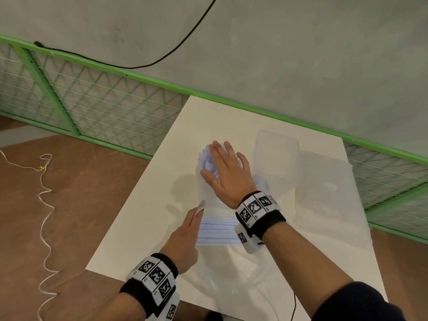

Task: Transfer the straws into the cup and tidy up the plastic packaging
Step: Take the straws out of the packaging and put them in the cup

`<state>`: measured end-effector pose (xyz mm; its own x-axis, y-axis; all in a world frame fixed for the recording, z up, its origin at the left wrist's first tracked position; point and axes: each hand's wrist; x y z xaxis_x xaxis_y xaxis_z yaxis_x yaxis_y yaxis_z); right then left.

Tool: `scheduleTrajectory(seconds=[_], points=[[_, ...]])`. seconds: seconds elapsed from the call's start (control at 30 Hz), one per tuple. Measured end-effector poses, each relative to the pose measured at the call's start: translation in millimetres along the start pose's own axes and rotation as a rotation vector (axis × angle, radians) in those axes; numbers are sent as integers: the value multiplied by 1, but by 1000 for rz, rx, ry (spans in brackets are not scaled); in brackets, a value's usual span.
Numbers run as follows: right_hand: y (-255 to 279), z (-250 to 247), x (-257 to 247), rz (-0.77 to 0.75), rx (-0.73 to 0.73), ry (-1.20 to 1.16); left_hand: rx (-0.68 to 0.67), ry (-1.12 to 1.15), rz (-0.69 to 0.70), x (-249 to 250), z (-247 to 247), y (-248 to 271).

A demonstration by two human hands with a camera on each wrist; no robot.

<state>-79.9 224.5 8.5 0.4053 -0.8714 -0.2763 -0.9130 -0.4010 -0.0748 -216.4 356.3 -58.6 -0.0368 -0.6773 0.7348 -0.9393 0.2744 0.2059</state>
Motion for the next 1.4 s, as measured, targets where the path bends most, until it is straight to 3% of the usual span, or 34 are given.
scheduleTrajectory(seconds=[0.17,0.23,0.33,0.4,0.57,0.87,1.2,1.4], points=[[40,-26,-16,-236,369,-247,-3,8,-14,1,3,-2],[73,-15,-20,-316,281,-231,-25,23,-10,-2,5,-4],[107,20,-13,-108,-238,-40,-56,70,42,-8,9,-6],[120,56,6,3,-416,124,-75,79,61,-9,12,-8],[133,112,27,80,-352,259,-69,87,67,-2,16,-12],[132,120,28,103,-240,305,-33,57,52,-4,15,-8],[125,115,21,129,-356,307,-30,27,29,-1,13,-7],[124,117,23,126,-342,288,-25,30,20,0,12,-6]])
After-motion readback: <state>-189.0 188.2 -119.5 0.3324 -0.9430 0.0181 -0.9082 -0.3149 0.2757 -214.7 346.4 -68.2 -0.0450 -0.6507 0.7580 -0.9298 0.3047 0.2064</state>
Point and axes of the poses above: each hand's wrist, its own y-axis away from the middle knuckle, its own z-axis out of the palm, x = y × z, and after that the axes turned 9 degrees about z, right-handed
